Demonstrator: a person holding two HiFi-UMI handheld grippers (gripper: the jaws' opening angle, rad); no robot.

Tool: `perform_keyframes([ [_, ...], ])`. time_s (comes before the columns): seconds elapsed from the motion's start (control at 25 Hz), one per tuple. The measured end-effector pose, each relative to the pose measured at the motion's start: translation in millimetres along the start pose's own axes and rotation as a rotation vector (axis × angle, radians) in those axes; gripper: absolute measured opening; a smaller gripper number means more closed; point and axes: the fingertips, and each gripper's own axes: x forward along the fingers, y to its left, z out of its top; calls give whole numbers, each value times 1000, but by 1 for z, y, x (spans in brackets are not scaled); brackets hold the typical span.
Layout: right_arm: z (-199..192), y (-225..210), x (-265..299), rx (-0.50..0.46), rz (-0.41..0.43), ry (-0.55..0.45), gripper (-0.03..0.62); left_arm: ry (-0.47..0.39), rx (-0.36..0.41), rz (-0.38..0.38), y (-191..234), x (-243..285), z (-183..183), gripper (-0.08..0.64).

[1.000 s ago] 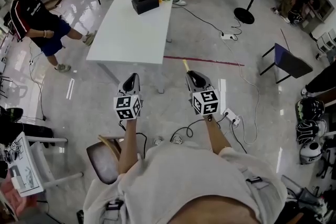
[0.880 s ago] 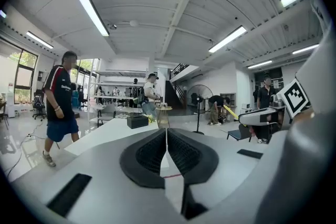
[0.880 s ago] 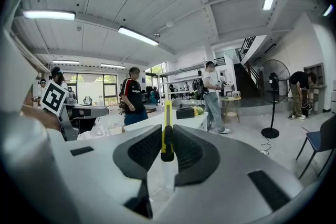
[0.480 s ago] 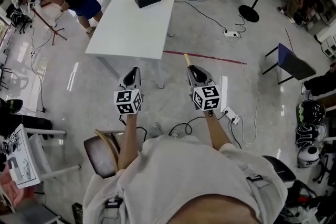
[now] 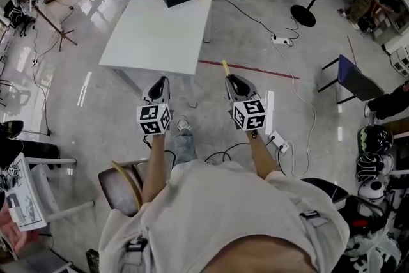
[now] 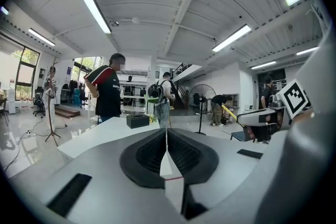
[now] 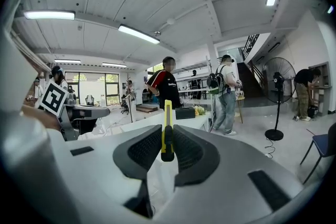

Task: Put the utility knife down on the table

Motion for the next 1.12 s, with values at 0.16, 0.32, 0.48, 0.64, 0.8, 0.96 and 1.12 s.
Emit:
perform_keyframes([
  [0.16,2,-10,23,-2,-10,5,83,-3,-1,-11,12,26,1,26],
  [0.32,5,-15,46,-14,-25,12,83,-8,-7,-33,27,52,3,26],
  [0.48,17,-18,71,-16,-42,20,83,-7,-17,-51,44,76,13,26],
  [0.64,31,-30,111,-15,-56,30,83,0,-24,-68,67,114,25,26],
  [0.8,43,-37,147,-10,-74,32,83,4,-24,-83,92,147,35,26],
  [0.96,51,-41,175,-4,-96,35,83,5,-28,-108,110,176,42,26],
  [1.12,58,-43,208,-6,-114,37,83,8,-30,-132,131,204,45,26],
])
